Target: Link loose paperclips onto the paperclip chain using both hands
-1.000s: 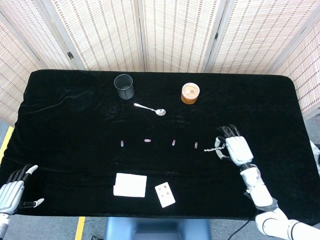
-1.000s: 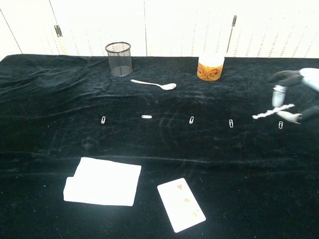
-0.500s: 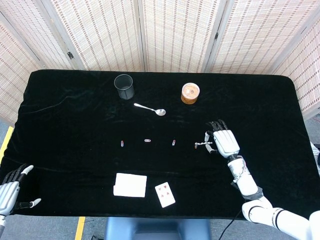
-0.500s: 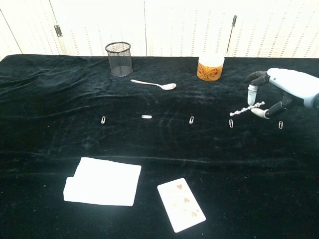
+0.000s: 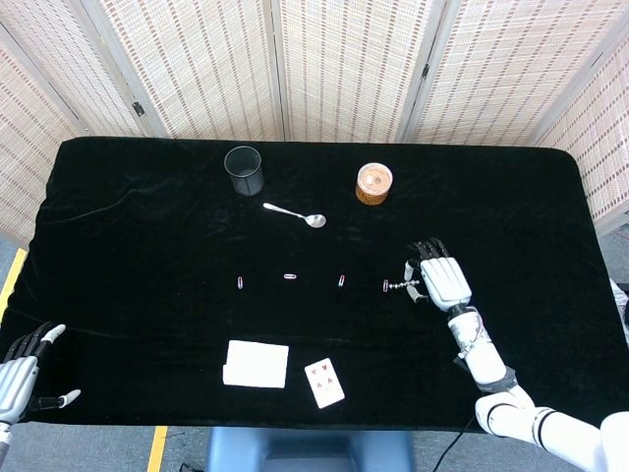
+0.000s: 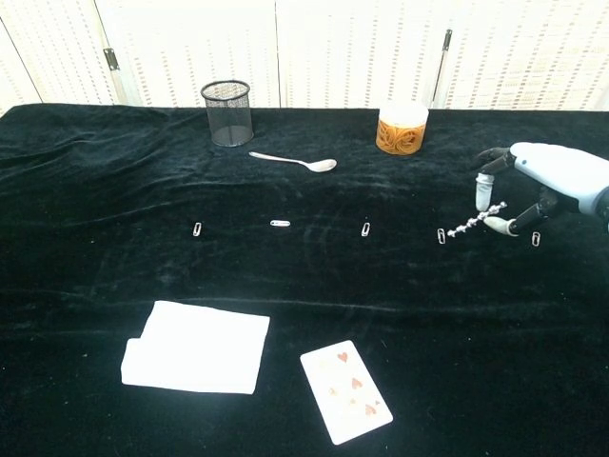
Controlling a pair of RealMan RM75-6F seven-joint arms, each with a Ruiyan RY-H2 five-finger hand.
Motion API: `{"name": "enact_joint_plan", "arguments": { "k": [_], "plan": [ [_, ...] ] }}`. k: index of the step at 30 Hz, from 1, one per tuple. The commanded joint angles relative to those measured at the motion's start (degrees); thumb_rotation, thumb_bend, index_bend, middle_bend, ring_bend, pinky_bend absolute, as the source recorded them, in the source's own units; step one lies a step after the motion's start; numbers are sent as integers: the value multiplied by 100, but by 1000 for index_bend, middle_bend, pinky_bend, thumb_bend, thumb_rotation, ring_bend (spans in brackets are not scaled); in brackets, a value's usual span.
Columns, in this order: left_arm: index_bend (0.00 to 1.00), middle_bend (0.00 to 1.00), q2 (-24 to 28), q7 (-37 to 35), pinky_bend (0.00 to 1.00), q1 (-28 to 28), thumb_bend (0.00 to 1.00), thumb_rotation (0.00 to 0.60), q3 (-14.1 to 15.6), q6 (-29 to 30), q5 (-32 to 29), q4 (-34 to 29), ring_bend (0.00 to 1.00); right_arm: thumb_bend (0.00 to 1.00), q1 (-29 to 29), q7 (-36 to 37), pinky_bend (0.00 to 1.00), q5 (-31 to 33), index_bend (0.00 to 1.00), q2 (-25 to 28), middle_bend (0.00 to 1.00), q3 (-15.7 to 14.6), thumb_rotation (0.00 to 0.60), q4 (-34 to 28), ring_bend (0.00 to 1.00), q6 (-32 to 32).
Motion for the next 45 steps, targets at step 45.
{"name": "enact_joint_plan", "arguments": {
  "k": [45],
  "plan": [
    [0, 8, 79, -43, 0, 240, 94, 600, -60, 321, -86, -85, 14, 502, 511, -89, 0, -1048, 750, -540, 134, -567, 600, -814, 113, 36]
  ]
}}
